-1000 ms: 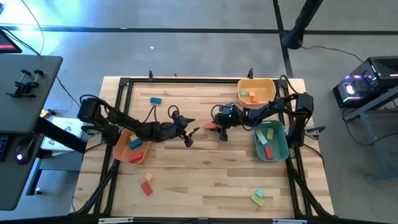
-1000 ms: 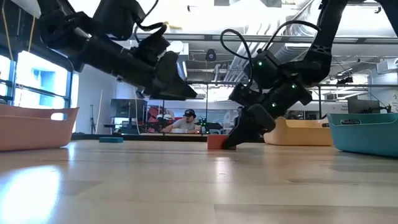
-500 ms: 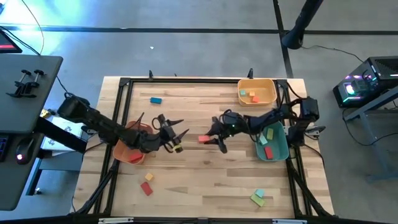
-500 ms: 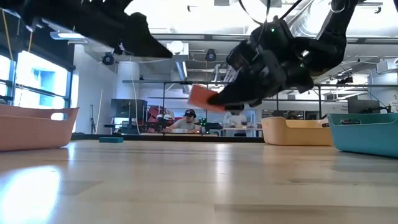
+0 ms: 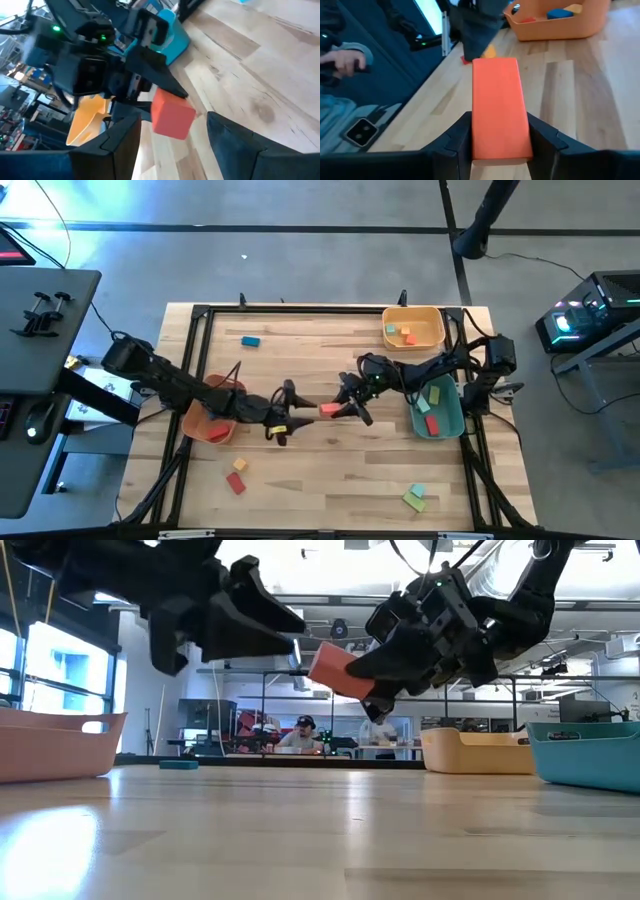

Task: Sort blocks by size
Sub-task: Put the thick orange rectangular block into the orange bin

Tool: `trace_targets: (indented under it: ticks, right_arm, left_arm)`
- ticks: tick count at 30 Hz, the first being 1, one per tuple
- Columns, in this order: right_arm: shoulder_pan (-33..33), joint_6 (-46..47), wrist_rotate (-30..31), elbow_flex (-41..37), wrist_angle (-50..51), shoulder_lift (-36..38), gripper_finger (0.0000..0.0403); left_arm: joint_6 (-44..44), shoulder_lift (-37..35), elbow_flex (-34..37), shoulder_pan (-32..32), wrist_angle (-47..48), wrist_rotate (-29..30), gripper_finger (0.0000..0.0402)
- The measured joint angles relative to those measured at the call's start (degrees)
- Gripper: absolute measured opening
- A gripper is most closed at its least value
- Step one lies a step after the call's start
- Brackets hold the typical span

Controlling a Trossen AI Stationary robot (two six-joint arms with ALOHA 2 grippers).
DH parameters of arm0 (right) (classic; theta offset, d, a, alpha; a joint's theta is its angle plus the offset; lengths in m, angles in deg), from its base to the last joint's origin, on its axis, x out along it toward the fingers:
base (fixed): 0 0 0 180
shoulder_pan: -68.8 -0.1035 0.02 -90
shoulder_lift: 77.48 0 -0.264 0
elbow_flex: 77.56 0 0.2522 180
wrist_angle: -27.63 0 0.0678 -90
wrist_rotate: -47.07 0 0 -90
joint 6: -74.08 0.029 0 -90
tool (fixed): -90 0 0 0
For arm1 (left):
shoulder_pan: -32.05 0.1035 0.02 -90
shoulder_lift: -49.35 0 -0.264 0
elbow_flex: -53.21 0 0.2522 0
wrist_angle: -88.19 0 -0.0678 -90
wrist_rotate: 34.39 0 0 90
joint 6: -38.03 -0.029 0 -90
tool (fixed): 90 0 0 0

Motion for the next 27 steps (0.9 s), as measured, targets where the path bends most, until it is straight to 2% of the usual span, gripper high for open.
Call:
trace_targets:
  ticks: [7,13,21,27]
  right_arm:
    - [0.3,1.0,-3.8,-0.1,0.7,0.0,0.0127]
    - [0.4,3.8,-4.1,-0.3,2.4,0.0,0.0127]
    - [0.7,6.8,-1.8,-0.3,1.9,0.0,0.0127]
    - [1.8,8.7,1.9,-0.2,4.0,0.6,0.0127]
  left_arm:
    - [-0.1,6.6,-5.6,3.6,1.0,-0.5,0.0212]
    - [-2.6,8.5,-9.4,4.9,7.0,-5.8,0.0212]
    - [0.6,8.5,-9.8,4.5,9.3,-4.6,0.0212]
    - [-0.1,8.6,-9.8,4.3,11.3,0.2,0.0212]
